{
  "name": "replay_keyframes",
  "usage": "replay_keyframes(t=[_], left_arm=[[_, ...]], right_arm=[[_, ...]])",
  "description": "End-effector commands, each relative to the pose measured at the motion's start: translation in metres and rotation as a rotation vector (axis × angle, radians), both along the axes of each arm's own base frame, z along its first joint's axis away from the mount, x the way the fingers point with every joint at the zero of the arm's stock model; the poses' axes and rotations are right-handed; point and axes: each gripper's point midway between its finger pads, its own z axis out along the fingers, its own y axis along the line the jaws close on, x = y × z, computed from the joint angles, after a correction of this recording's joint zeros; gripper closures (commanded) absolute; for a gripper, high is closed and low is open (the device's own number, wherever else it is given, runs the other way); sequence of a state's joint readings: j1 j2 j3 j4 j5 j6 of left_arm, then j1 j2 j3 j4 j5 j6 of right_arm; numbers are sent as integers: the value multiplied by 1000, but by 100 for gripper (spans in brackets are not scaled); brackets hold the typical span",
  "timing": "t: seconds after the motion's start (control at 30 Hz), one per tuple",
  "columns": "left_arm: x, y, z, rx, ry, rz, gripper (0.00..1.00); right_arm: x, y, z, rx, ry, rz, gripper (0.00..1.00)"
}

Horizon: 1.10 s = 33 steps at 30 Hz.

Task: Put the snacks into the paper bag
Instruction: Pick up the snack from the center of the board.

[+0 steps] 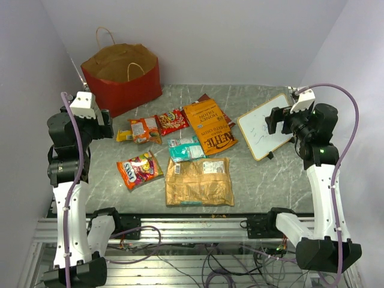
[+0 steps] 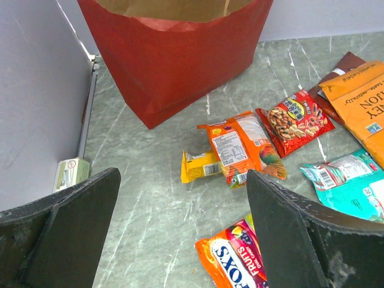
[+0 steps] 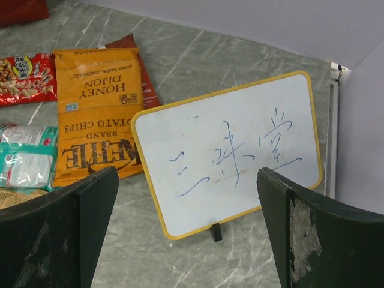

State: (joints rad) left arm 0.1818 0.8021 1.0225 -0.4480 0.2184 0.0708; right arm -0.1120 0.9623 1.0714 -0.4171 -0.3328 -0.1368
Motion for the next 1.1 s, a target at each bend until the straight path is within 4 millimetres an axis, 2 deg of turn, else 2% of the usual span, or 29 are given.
replay_keyframes(t=[0.0,0.17,0.27,0.33,0.67,0.73,0.9,1.07], left_arm=[[-4,7,30,42,-65,26,3],[6,6,36,93,-27,-18,3],[16,5,41,119,-3,-53,3],[26,4,41,144,17,-90,3],[75,-4,30,225,134,-289,3],[83,-8,22,220,162,-331,1],[93,-25,-7,196,239,-400,7],[91,-58,-55,212,318,-474,9]], right_arm=[[3,-1,2,-31,4,25,0],[2,13,-31,-93,62,172,0],[2,17,-41,-91,60,204,0],[-4,28,-55,-75,71,266,0],[-19,52,-71,-10,67,389,0],[-20,54,-72,-2,73,400,0],[-21,55,-76,4,88,405,0],[-23,56,-80,7,94,405,0]])
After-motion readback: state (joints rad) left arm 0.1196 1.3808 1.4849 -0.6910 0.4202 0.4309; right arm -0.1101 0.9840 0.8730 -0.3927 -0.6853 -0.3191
